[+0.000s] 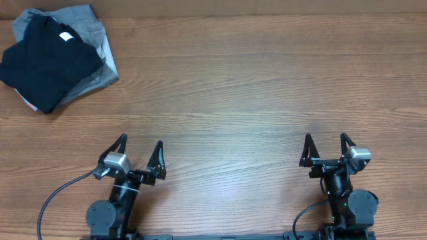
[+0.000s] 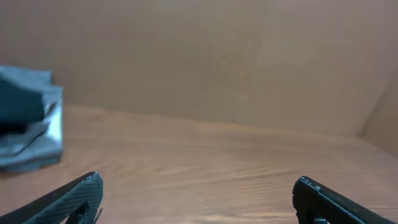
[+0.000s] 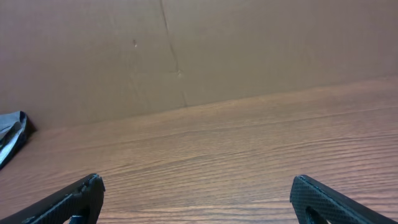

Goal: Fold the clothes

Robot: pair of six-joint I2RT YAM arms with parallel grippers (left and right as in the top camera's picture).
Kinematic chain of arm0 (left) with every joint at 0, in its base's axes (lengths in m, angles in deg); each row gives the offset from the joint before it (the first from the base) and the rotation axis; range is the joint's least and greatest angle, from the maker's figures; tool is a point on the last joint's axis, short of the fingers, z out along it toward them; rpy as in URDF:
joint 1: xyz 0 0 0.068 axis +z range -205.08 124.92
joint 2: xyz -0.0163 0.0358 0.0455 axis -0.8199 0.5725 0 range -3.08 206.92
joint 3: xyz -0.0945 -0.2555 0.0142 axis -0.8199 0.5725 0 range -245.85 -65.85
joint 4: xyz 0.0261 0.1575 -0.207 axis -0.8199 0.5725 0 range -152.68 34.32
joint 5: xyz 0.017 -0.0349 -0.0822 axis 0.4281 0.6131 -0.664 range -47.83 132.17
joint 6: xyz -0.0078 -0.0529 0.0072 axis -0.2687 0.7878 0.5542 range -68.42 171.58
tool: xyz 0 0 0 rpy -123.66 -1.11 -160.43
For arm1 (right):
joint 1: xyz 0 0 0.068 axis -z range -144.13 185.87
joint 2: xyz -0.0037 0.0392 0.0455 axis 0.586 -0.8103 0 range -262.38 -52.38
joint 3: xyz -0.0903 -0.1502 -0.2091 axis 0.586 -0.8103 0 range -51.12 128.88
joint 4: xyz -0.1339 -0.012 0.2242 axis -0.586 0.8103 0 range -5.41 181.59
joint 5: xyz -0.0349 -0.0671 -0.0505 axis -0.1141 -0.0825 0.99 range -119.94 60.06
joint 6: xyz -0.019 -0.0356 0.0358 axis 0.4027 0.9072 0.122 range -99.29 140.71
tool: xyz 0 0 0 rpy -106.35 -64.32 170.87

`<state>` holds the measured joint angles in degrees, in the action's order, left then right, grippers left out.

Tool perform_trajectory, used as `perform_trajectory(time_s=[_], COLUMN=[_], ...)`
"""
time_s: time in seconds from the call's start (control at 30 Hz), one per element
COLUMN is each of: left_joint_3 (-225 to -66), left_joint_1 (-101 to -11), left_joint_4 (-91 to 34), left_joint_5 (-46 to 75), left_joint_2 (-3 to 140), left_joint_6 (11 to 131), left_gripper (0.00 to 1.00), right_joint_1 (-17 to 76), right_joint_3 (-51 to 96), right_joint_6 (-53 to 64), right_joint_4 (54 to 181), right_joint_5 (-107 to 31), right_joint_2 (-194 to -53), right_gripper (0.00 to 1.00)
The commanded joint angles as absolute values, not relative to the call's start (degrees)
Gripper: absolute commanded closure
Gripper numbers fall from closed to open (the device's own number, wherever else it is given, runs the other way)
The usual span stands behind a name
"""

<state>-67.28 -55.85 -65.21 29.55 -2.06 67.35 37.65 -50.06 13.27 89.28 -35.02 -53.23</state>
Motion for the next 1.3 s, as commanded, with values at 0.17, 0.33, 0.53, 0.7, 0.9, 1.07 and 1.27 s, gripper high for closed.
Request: perform_trajectory(time_s=[0.17, 0.33, 0.53, 0.7, 0.9, 1.07, 1.27], left_joint_3=[-66.1, -66.1, -66.1, -66.1, -66.1, -66.1, -66.1], left_joint_1=[-56.3, -56.2, -56.2, -56.2, -56.2, -56.2, -56.2], left_joint_4=[-58.5, -58.8, -58.8, -58.8, -58.8, -58.8, -58.8], left_joint_5=[36.4, 36.4, 36.4, 36.4, 36.4, 36.4, 36.4], left_joint_2=[-2.9, -2.9, -2.8, -2.8, -2.8, -2.8, -2.8], left_joint_6=[65.5, 65.5, 65.5, 65.5, 65.5, 65.5, 65.5], left_gripper=[0.00, 0.00, 0.00, 0.00, 0.00, 0.00, 0.00], right_joint_1=[37.8, 37.8, 37.8, 37.8, 37.8, 37.8, 37.8], right_joint_3=[-50.7, -50.7, -50.7, -50.7, -50.7, -50.7, -50.7], right_joint_6=[13.7, 13.7, 13.7, 13.7, 13.7, 13.7, 13.7], right_joint_4=[89.0, 89.0, 89.0, 89.0, 89.0, 89.0, 89.0], right_joint_5=[-34.5, -34.6, -34.6, -34.6, -34.6, -34.5, -34.6], right_joint_2=[-52.5, -52.5, -52.5, -52.5, -52.5, -52.5, -52.5], right_gripper=[0.00, 0.00, 0.00, 0.00, 0.00, 0.00, 0.00])
